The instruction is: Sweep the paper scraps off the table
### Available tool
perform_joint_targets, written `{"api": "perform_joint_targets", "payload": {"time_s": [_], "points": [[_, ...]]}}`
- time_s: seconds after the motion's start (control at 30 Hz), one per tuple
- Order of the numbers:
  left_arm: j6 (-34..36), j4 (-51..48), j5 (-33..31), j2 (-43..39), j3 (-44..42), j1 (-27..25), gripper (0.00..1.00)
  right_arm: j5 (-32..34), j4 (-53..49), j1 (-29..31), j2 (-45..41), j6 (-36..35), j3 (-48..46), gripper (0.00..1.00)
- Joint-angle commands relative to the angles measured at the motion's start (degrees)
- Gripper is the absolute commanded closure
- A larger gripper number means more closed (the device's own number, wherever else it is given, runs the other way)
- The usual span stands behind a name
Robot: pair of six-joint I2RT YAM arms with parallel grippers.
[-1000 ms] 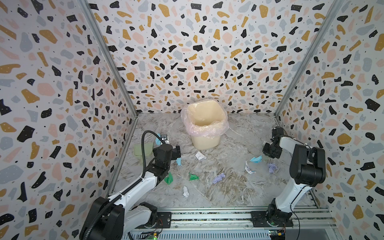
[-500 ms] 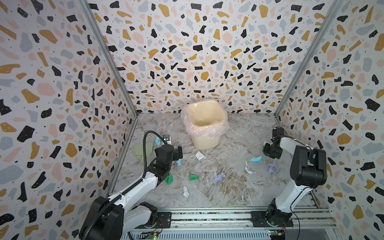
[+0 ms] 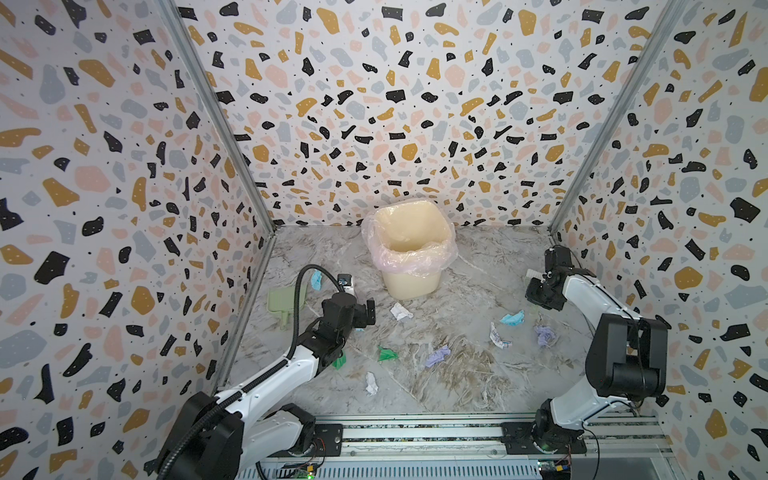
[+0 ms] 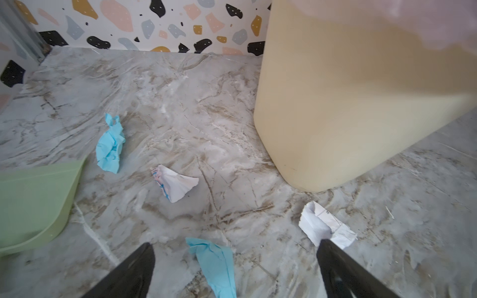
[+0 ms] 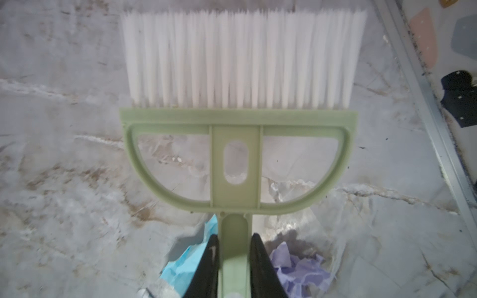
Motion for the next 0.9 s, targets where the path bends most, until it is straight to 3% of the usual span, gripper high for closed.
{"api": "perform_joint_targets", "payload": {"time_s": [0.0,0.47,0.87], "points": [[-1.5,-1.26,3.61,-1.77,2.06,-2.01,0.01,1.15,-3.87,3.0,-6.38,-1.31,-0.05,1.0],[-12.05,2.73,17.12,-4.99,3.03,-7.18,0.0,-2.15,-5.54,20.68,-21.36,-3.75,-3.25,1.0],[-17.25,11.95,25.29,-0.51,7.7,-13.12,0.0,3.57,-7.34,44.59,-31.98,5.87,-7.19,1.0]]}}
